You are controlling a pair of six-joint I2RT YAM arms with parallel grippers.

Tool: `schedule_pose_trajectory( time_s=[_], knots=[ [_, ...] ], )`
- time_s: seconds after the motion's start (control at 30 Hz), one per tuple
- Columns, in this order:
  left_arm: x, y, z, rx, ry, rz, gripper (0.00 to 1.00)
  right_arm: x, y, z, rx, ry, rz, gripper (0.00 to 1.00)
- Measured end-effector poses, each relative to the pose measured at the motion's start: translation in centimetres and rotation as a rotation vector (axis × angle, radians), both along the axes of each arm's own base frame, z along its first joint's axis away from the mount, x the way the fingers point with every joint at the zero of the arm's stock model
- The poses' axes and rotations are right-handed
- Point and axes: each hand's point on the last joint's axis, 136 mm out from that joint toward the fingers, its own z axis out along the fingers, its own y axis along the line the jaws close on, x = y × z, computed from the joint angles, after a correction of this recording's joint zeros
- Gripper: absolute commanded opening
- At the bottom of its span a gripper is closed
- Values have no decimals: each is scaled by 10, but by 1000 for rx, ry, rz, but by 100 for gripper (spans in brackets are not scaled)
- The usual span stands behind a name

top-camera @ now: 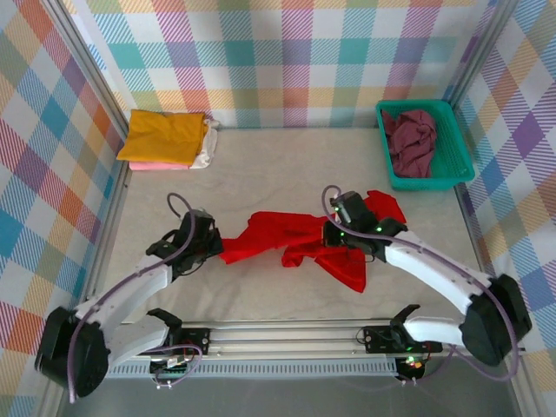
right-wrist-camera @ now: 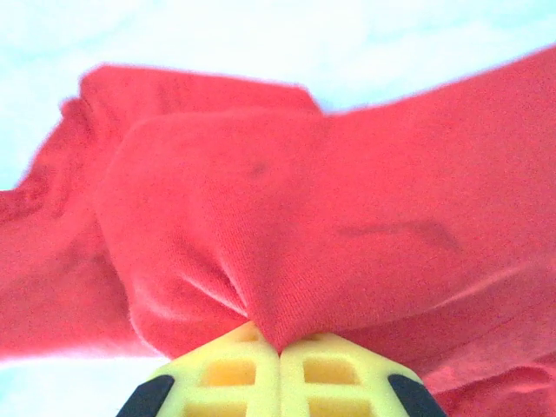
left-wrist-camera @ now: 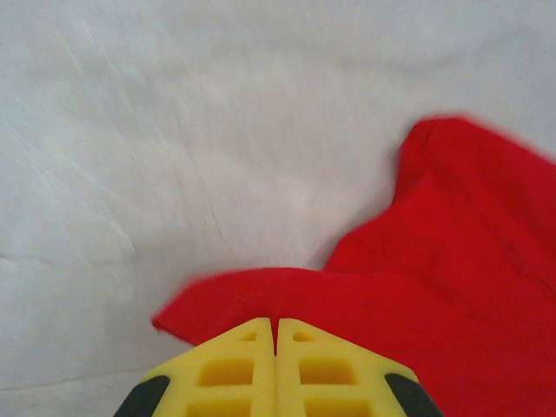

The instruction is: Fold and stack the t-shirts

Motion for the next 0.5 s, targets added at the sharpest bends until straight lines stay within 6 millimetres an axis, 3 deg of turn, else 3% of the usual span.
schedule_pose_trajectory(
  time_s=[0.13, 0.37, 0.5],
  knots=[
    [6, 18, 62, 38, -155, 41, 0, 3, -11, 48, -9, -102, -10, 0],
    [6, 39, 193, 142, -427, 33, 0, -7, -30, 138, 1, -329, 30, 0],
    [2, 60, 245, 250, -526, 72, 0, -11, -46, 179, -20, -454, 26, 12]
  ],
)
